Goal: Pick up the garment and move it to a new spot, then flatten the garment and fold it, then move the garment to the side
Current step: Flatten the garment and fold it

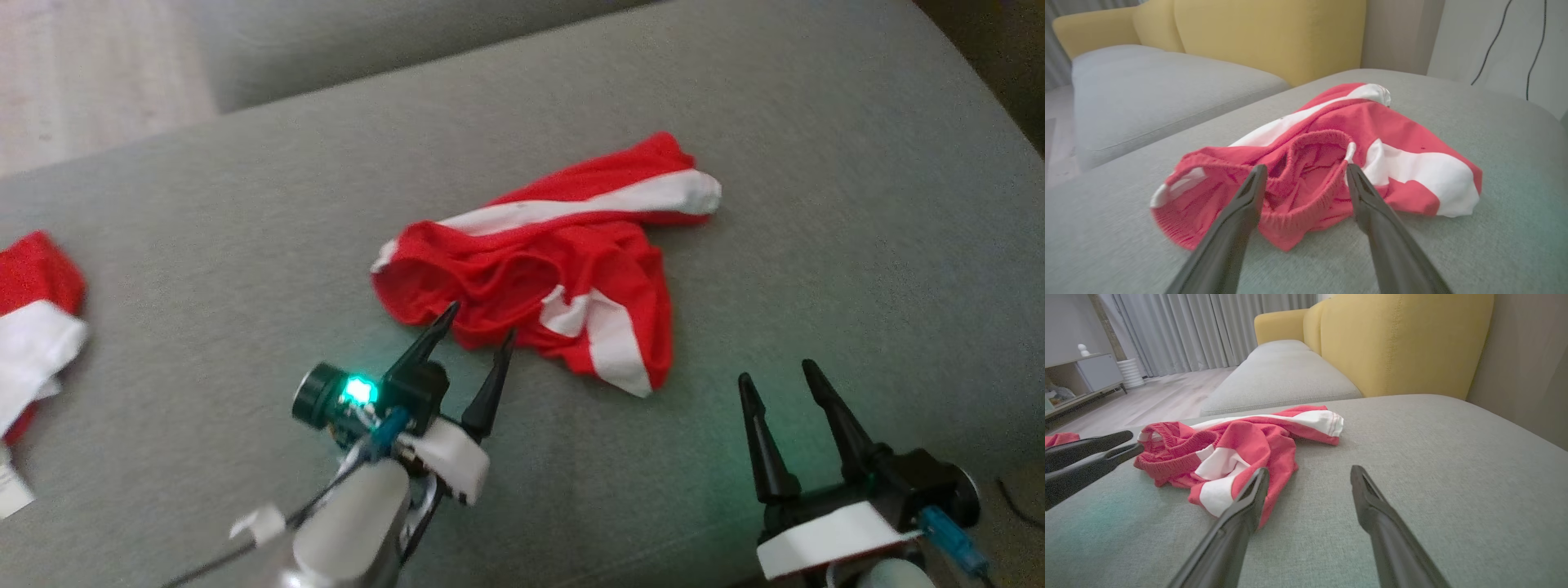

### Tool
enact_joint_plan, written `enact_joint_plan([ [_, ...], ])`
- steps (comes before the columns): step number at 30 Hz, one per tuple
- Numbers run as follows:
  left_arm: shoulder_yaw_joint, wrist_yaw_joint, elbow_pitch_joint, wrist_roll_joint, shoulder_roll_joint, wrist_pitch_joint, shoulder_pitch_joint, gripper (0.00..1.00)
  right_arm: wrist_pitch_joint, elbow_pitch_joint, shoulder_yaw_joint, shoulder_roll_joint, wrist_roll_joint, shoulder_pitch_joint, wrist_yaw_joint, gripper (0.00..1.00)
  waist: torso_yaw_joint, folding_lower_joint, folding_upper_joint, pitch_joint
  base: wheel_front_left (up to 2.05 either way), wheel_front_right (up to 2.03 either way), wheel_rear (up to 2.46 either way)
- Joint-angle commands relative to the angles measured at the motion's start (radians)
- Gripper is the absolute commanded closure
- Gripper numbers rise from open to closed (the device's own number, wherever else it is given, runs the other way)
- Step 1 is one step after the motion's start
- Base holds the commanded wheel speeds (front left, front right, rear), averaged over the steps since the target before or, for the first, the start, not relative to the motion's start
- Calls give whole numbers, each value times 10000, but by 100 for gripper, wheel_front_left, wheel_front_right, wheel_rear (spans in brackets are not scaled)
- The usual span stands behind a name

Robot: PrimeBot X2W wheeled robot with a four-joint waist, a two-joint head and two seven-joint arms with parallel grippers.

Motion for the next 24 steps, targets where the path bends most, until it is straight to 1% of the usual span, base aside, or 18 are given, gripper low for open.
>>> enact_joint_plan([
  [1, 37, -99, 135, -97, -7, -8, -652, 0, -38, -303, 321, -141, 54, -332, -7, 0, -698, -3, 0, 622, 0, 0, 0],
  [3, -243, -198, 707, -229, -7, 47, -1134, 0, -38, -284, 382, -129, 102, -417, -7, 0, -908, -3, 0, 748, 0, 0, 0],
  [6, -546, -213, 1354, -427, -7, 53, -1720, 0, -38, -276, 405, -102, 144, -539, -7, 0, -1157, -3, 0, 922, 0, 0, 0],
  [11, -904, -161, 2130, -773, -7, 24, -2374, 0, -38, -272, 441, -57, 175, -721, -7, 0, -1444, -3, 0, 1182, 0, 0, 0],
  [13, -1020, -209, 2329, -885, -7, 0, -2595, 0, -38, -285, 444, -36, 173, -781, -7, 0, -1531, -3, 0, 1286, 0, 0, 0],
  [14, -1103, -275, 2423, -912, -7, -12, -2697, 27, -38, -285, 443, -26, 176, -803, -7, 0, -1561, -3, 0, 1326, 0, 0, 0],
  [15, -1195, -389, 2477, -951, -7, -25, -2783, 83, -38, -279, 423, -17, 175, -815, -7, 0, -1582, -3, 0, 1350, 0, 0, 0],
  [16, -1272, -517, 2505, -1038, -7, -37, -2837, 100, -38, -273, 411, -8, 176, -815, -7, 0, -1602, -3, 0, 1357, 0, 0, 0],
  [17, -1446, -657, 2406, -1142, -7, -59, -2963, 100, -38, -244, 382, 8, 177, -798, -7, 0, -1634, -3, 0, 1326, 0, 0, 0],
  [19, -1550, -771, 2108, -1391, -7, -73, -3053, 100, -38, -185, 372, 20, 167, -773, -7, 0, -1668, -3, 0, 1206, 0, 0, 0],
  [24, -1856, -1052, 821, -2147, -7, -82, -3788, 100, -38, -71, 374, 42, 143, -706, -7, 0, -1746, -3, 0, 647, 0, 0, 0],
])
